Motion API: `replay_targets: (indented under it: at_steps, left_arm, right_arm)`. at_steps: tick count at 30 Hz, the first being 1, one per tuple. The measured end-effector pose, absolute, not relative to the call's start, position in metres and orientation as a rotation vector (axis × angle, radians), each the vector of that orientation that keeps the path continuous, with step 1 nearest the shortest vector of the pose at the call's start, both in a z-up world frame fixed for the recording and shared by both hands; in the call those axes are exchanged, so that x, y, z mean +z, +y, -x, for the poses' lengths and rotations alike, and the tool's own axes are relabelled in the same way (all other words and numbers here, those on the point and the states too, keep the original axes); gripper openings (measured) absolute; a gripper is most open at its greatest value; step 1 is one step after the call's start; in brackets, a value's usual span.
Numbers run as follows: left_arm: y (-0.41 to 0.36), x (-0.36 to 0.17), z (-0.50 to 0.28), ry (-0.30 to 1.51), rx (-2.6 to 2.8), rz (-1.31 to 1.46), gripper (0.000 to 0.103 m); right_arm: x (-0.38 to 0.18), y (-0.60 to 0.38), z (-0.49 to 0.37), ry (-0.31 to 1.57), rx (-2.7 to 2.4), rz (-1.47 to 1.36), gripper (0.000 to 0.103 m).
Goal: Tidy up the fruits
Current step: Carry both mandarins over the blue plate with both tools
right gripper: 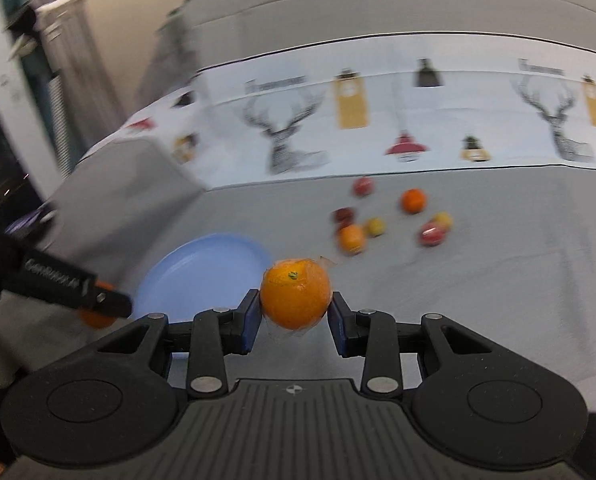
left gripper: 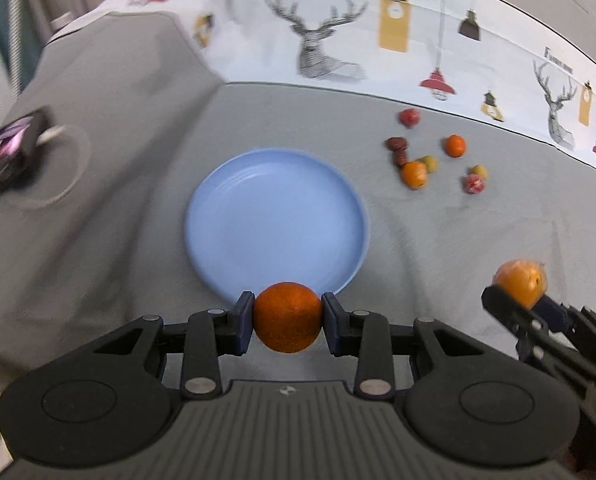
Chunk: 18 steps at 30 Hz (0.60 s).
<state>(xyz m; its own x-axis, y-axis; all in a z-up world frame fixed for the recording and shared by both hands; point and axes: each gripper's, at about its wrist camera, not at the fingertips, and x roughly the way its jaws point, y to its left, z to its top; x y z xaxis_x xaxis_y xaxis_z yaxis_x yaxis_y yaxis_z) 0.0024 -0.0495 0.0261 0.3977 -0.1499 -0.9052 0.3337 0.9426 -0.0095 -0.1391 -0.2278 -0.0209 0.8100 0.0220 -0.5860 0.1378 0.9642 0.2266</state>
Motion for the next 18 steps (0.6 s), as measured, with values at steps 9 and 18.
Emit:
replay_targets:
  at_steps: [9,18]
  left_arm:
    - [0.019,0.024,0.023,1.113,-0.254,-0.136,0.039]
    - [0.042,0.022,0.029,1.102,-0.238,-0.092,0.039]
  right_arm:
    - [-0.021,-0.166,0.161,0.665,0.009,-0.128,0.038]
    - [-0.018,-0.145,0.16,0.682,0.026,-0.053,0.038]
